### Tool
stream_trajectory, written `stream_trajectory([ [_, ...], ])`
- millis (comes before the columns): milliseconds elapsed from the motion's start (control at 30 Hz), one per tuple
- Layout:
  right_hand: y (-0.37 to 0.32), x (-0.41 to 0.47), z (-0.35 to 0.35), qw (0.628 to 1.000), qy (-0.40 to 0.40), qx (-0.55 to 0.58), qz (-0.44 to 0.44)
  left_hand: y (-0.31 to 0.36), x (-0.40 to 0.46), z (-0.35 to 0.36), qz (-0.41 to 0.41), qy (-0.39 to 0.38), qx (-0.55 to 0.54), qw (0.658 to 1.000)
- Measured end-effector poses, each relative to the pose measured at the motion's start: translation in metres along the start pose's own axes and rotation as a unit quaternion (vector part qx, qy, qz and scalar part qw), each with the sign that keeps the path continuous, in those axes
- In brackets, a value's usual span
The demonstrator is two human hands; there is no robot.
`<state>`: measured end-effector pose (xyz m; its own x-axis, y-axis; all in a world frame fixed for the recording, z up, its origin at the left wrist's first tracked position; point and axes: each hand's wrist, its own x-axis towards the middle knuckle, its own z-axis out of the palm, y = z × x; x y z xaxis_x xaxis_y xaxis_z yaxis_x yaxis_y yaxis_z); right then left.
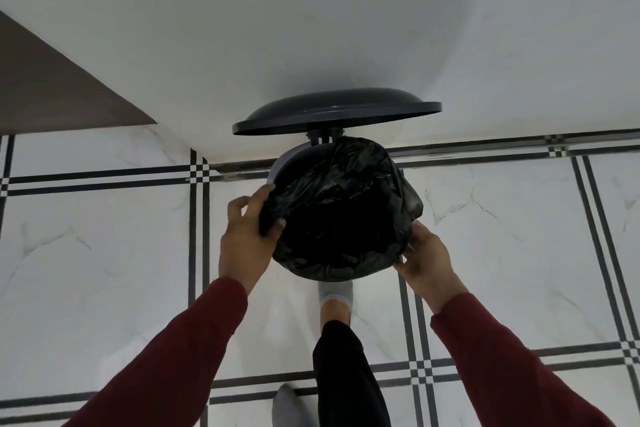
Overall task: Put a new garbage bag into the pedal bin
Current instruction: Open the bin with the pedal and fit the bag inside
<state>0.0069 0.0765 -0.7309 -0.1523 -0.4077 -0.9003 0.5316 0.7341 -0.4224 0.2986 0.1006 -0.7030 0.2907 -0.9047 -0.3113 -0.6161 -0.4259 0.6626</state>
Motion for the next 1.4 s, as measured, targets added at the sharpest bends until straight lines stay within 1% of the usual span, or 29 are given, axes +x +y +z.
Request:
stream_trajectory([
  [33, -0.003, -0.002, 0.002, 1.000, 0.006, 0.003, 0.008, 0.001, 0.003, -0.002, 0.031, 0.026, 0.042, 0.998],
  [100, -0.010, -0.003, 0.009, 0.999, 0.033, -0.005, 0.024, -0.002, 0.015, -0.004, 0.029, 0.059, 0.059, 0.996],
  [167, -0.016, 0.002, 0.013, 0.997, 0.056, -0.041, 0.022, -0.004, 0.032, -0.005, -0.014, 0.071, -0.007, 0.997],
  [233, -0.022, 0.008, 0.013, 0.992, 0.076, -0.099, 0.019, -0.002, 0.052, -0.004, -0.084, 0.064, -0.142, 0.984],
  [300, -0.028, 0.012, 0.012, 0.985, 0.072, -0.155, 0.028, 0.004, 0.072, -0.007, -0.196, 0.011, -0.286, 0.938],
  [367, -0.034, 0.008, 0.014, 0.963, 0.098, -0.251, -0.012, 0.010, 0.086, -0.008, -0.318, -0.044, -0.377, 0.869],
  [400, -0.036, 0.004, 0.017, 0.937, 0.159, -0.301, -0.070, 0.009, 0.093, -0.007, -0.351, -0.048, -0.392, 0.849],
  [433, -0.035, -0.004, 0.020, 0.903, 0.238, -0.320, -0.159, 0.011, 0.096, -0.007, -0.364, -0.054, -0.402, 0.839],
  [467, -0.032, -0.017, 0.027, 0.869, 0.278, -0.302, -0.276, 0.007, 0.098, -0.007, -0.362, -0.057, -0.402, 0.839],
  [500, -0.026, -0.034, 0.035, 0.834, 0.256, -0.290, -0.394, 0.006, 0.098, -0.006, -0.353, -0.053, -0.419, 0.835],
  [533, -0.017, -0.047, 0.046, 0.800, 0.183, -0.310, -0.480, 0.002, 0.100, -0.005, -0.344, -0.048, -0.433, 0.832],
  [567, -0.005, -0.052, 0.056, 0.763, 0.086, -0.371, -0.523, 0.001, 0.098, -0.003, -0.334, -0.039, -0.445, 0.830],
  [600, 0.007, -0.049, 0.064, 0.716, -0.003, -0.457, -0.527, -0.001, 0.094, 0.001, -0.317, -0.020, -0.424, 0.849],
  [633, 0.018, -0.038, 0.076, 0.667, -0.068, -0.554, -0.494, -0.002, 0.088, 0.005, -0.287, 0.012, -0.380, 0.879],
  [667, 0.024, -0.019, 0.085, 0.623, -0.106, -0.638, -0.439, -0.001, 0.079, 0.009, -0.234, 0.039, -0.316, 0.919],
  [700, 0.028, 0.001, 0.096, 0.583, -0.123, -0.714, -0.368, -0.003, 0.071, 0.018, -0.158, 0.045, -0.261, 0.951],
  [733, 0.030, 0.024, 0.104, 0.546, -0.138, -0.772, -0.296, -0.003, 0.062, 0.025, -0.091, 0.036, -0.215, 0.972],
  [767, 0.031, 0.046, 0.112, 0.513, -0.157, -0.809, -0.241, -0.001, 0.053, 0.033, -0.044, 0.022, -0.180, 0.982],
  [800, 0.032, 0.068, 0.119, 0.496, -0.168, -0.827, -0.202, -0.004, 0.049, 0.040, -0.018, 0.011, -0.151, 0.988],
  [833, 0.030, 0.085, 0.126, 0.495, -0.171, -0.835, -0.169, -0.004, 0.047, 0.046, 0.002, 0.009, -0.131, 0.991],
  [867, 0.028, 0.099, 0.131, 0.516, -0.159, -0.829, -0.145, -0.006, 0.047, 0.050, 0.006, 0.019, -0.115, 0.993],
  [900, 0.029, 0.111, 0.135, 0.539, -0.136, -0.819, -0.141, -0.008, 0.049, 0.054, 0.012, 0.030, -0.102, 0.994],
  [967, 0.033, 0.129, 0.137, 0.553, -0.119, -0.812, -0.145, -0.010, 0.052, 0.059, 0.026, 0.050, -0.072, 0.996],
  [1067, 0.049, 0.140, 0.132, 0.513, -0.155, -0.840, -0.082, -0.009, 0.053, 0.058, 0.044, 0.062, -0.038, 0.996],
  [1100, 0.053, 0.145, 0.131, 0.502, -0.150, -0.848, -0.079, -0.010, 0.054, 0.058, 0.049, 0.063, -0.031, 0.996],
  [1200, 0.060, 0.160, 0.135, 0.516, -0.098, -0.843, -0.115, -0.014, 0.060, 0.060, 0.049, 0.066, -0.033, 0.996],
  [1267, 0.059, 0.152, 0.141, 0.481, -0.132, -0.862, -0.089, -0.014, 0.063, 0.059, 0.047, 0.066, -0.036, 0.996],
  [1300, 0.058, 0.145, 0.144, 0.479, -0.147, -0.862, -0.075, -0.015, 0.064, 0.058, 0.040, 0.063, -0.041, 0.996],
  [1400, 0.050, 0.109, 0.151, 0.501, -0.160, -0.847, -0.074, -0.013, 0.069, 0.054, 0.019, 0.054, -0.060, 0.997],
])
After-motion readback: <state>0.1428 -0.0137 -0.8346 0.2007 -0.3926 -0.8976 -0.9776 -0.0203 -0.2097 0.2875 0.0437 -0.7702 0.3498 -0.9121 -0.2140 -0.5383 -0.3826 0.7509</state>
